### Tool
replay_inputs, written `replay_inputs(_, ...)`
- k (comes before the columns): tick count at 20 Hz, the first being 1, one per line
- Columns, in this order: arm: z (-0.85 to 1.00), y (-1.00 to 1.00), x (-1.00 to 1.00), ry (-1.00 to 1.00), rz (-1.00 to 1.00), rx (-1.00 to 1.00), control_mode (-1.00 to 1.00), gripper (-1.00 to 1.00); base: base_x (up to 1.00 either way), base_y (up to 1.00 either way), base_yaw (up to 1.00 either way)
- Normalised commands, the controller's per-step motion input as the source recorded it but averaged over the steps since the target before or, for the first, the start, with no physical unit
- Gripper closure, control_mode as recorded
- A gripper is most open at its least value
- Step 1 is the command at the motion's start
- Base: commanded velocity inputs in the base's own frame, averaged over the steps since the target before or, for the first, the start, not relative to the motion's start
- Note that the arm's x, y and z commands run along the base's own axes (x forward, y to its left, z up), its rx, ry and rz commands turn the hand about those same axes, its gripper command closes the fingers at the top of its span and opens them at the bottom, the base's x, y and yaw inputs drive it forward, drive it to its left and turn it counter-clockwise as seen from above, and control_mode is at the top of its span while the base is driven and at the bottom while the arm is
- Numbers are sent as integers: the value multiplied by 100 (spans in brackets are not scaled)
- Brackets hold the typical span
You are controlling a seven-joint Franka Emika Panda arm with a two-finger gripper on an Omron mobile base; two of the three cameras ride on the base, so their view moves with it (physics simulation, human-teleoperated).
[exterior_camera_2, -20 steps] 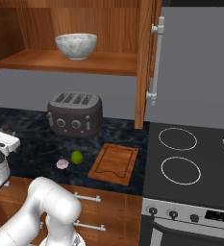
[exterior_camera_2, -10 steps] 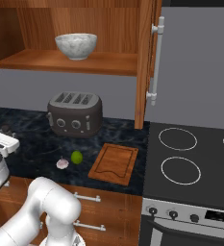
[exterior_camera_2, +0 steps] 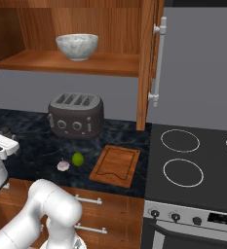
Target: Open the cabinet. Place the bowl and condiment on the counter. Then place the lime and garlic on the cutting board.
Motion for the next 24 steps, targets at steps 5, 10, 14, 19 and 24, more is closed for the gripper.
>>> replay_inputs(5,-27,0,0,0,-3,0,-100,100,0,0,0)
replay_inputs(10,-30,0,0,0,-2,0,-100,100,0,0,0)
replay_inputs(14,-18,1,1,0,-1,1,-100,-100,0,0,0)
replay_inputs(19,-13,0,0,0,-1,1,-100,-100,0,0,0)
replay_inputs(24,-13,0,0,0,0,1,-100,-100,0,0,0)
